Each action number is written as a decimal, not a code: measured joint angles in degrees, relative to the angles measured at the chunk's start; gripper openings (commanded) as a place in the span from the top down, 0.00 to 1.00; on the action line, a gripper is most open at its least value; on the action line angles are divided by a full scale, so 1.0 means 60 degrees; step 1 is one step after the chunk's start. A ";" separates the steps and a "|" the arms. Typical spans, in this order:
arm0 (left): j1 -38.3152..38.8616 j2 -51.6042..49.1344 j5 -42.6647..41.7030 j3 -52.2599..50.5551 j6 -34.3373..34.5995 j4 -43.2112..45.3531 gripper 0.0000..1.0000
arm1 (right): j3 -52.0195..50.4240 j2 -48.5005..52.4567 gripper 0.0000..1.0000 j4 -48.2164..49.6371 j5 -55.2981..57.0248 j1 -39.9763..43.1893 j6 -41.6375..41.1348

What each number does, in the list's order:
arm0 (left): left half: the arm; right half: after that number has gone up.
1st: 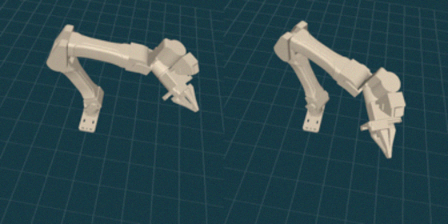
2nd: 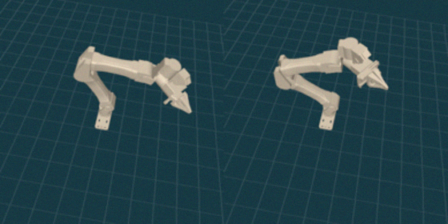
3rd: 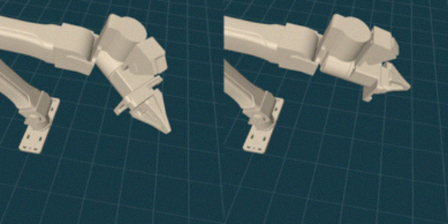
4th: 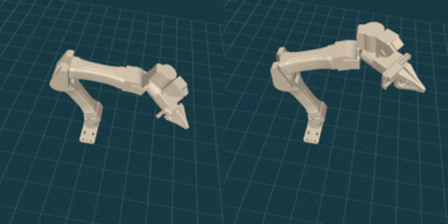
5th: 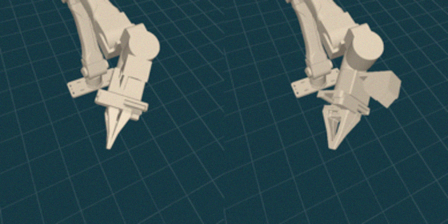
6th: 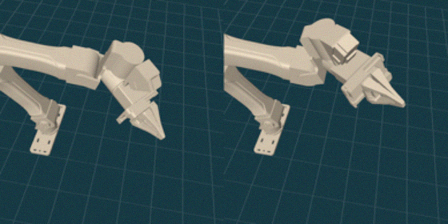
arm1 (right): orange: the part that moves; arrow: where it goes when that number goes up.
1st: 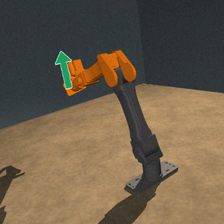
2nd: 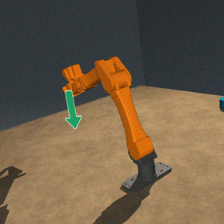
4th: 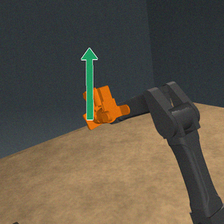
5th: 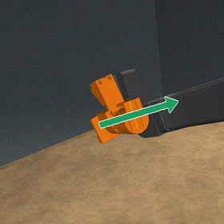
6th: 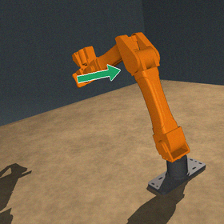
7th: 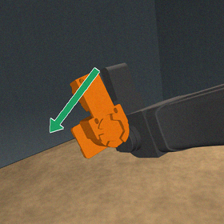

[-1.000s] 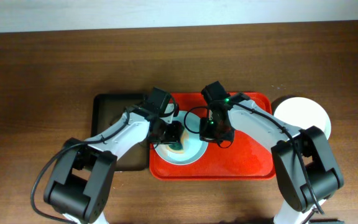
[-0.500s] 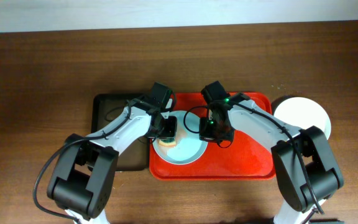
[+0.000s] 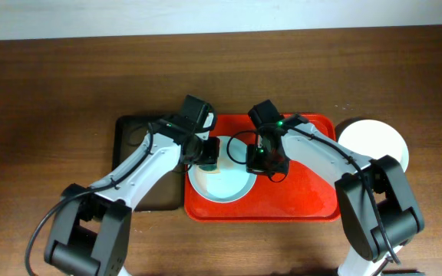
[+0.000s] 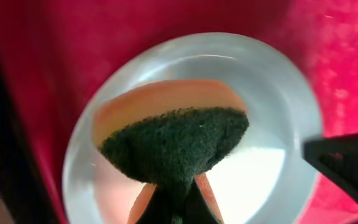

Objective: Clean dirty plates on tray and stack at the side
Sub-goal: 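Scrub the light blue plate with the sponge in the left gripper, then return the sponge to the black tray and release it with left gripper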

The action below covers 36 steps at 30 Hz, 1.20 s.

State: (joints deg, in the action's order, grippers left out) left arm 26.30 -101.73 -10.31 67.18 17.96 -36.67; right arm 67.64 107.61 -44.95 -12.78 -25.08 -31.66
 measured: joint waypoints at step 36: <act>-0.1479 0.0721 0.2991 -0.0098 -0.0933 -0.0342 1.00 | -0.0004 0.0000 0.96 0.0040 -0.0033 0.0000 -0.0007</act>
State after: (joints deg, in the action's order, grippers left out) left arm 17.43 -97.41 7.64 66.59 12.36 -38.72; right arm 67.61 107.61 -44.71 -12.97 -25.08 -31.70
